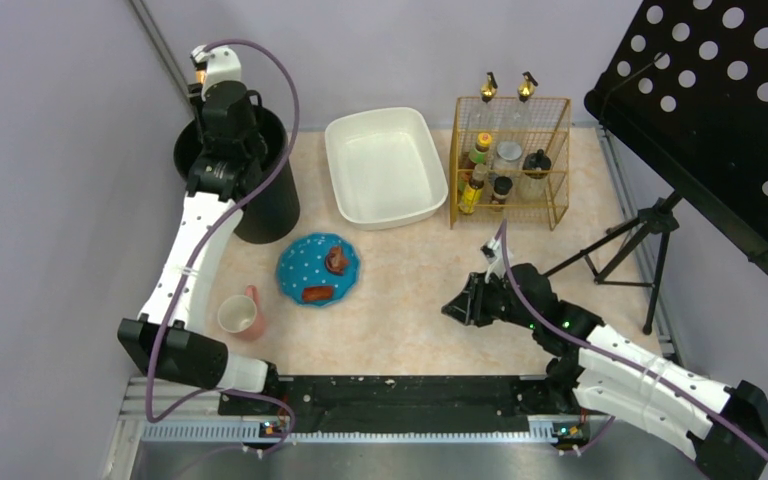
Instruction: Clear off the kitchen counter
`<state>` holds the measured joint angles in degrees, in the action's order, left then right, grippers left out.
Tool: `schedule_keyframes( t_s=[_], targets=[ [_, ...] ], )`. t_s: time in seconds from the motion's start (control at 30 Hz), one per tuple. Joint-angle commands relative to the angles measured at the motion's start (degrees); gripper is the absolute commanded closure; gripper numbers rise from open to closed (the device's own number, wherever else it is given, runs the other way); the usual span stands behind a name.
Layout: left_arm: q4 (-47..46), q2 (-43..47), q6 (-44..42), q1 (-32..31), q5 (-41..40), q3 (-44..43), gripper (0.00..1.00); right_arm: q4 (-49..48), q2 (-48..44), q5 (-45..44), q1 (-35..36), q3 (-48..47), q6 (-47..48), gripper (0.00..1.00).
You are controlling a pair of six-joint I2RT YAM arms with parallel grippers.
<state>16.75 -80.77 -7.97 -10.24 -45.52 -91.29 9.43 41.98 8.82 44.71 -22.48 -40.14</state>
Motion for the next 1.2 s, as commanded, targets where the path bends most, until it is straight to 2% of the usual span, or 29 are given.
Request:
schedule_keyframes(
  t_s=[0.0, 0.07, 0.2, 0.47, 0.8, 1.17],
  targets=[
    [-20.93, 3.73, -8.47, -2.42, -10.36, -1.14, 1.00, -2.62, -0.68, 0.59, -0.50, -0.22, -0.52, 0.71],
    [-18.70, 4.65, -6.29, -2.99, -9.36, -2.90, 1.00, -2.58, -0.53, 0.47, -0.50, -0.30, -0.42, 0.71],
    [-6.27, 5.34, 4.78, -3.03, -3.50, -10.62, 1.00, -2.58, -0.45, 0.15, -0.50, -0.48, -0.35, 0.71],
    [13.14, 2.87, 26.78, -3.03, 18.36, -24.24, 1.00, -2.01, -0.89, -0.16, -0.50, -0.74, -0.32, 0.71],
    [11.14, -3.94, 46.32, -3.10, 39.53, -25.09, 1.00, -0.06, -3.28, -1.19, -0.48, -0.72, -0.80, 0.70],
    [6.73, -14.92, 54.60, -5.85, 43.20, -22.97, 1.00, 1.81, -5.23, -1.70, -0.48, -0.23, -1.08, 0.70]
  ],
)
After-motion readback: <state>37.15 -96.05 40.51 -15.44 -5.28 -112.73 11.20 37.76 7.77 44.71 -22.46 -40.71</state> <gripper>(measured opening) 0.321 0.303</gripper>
